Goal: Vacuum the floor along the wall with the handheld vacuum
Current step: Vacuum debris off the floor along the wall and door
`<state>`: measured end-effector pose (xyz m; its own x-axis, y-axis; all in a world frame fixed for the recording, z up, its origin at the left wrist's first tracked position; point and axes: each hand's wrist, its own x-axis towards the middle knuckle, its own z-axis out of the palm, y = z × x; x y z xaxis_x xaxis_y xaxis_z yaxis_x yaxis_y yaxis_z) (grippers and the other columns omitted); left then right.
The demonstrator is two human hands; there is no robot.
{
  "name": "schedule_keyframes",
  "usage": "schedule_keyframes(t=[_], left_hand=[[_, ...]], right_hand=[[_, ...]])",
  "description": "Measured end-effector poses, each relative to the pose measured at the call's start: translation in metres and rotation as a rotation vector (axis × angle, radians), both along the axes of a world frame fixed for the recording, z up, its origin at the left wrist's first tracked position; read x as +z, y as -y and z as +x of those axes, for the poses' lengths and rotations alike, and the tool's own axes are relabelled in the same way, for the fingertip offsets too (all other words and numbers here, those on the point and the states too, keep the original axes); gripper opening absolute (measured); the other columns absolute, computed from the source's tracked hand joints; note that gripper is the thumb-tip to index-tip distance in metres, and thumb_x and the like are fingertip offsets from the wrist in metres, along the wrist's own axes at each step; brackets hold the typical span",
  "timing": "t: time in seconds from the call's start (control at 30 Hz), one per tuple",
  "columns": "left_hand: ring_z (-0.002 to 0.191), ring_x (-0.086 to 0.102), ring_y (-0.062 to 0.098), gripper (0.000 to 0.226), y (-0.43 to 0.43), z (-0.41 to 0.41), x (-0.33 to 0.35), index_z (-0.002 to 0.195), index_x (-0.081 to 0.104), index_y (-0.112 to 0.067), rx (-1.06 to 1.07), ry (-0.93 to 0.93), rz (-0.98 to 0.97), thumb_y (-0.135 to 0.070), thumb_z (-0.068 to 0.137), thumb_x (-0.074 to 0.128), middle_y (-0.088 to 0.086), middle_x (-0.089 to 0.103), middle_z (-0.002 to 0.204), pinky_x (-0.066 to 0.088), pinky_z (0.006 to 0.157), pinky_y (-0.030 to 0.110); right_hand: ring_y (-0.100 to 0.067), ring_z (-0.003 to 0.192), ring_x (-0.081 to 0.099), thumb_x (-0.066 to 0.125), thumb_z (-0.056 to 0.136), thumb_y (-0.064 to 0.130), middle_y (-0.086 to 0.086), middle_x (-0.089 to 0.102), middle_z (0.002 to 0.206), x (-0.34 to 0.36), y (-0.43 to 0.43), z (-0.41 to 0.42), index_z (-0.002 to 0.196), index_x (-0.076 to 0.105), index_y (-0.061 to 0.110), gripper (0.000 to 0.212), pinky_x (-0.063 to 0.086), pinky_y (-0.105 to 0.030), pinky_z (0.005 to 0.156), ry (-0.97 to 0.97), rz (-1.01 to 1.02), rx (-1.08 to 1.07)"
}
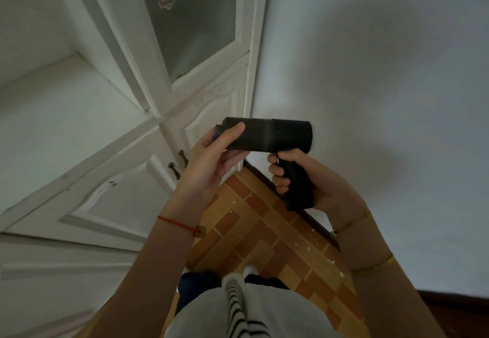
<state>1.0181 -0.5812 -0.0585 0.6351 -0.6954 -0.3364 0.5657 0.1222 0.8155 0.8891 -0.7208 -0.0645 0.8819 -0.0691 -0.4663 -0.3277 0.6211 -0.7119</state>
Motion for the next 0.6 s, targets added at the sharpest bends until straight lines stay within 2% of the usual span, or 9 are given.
schedule_keyframes(t=[0.2,0.4,0.6], left_hand=[[0.107,0.07,0.019,0.036,0.028,-0.006,-0.014,0.119,0.064,-0.004,0.025,-0.035,0.039,-0.021,0.087,0.069,0.006,0.075,0.105,0.053,0.099,0.034],[0.107,0.07,0.021,0.041,0.053,0.008,-0.058,0.122,0.062,-0.004,0.033,-0.062,0.107,-0.023,0.087,0.071,0.01,0.069,0.114,0.054,0.098,0.034],[0.093,0.073,0.02,0.05,0.073,0.019,-0.126,0.13,0.056,0.003,0.017,-0.113,0.143,-0.021,0.089,0.069,0.012,0.07,0.105,0.058,0.077,0.026]], right_hand=[[-0.007,0.052,0.047,0.056,0.086,0.024,0.004,0.051,0.065,-0.017,0.027,-0.006,0.082,0.054,0.014,0.011,0.044,-0.018,0.053,-0.028,0.07,0.004],[-0.007,0.051,0.049,0.058,0.088,0.026,0.003,0.053,0.067,-0.062,0.047,0.006,0.084,0.056,0.013,0.014,0.045,-0.018,0.051,-0.075,0.154,-0.035],[-0.008,0.051,0.052,0.06,0.088,0.025,-0.001,0.057,0.072,-0.137,0.064,0.016,0.086,0.059,0.01,0.015,0.047,-0.02,0.05,-0.112,0.219,-0.092]])
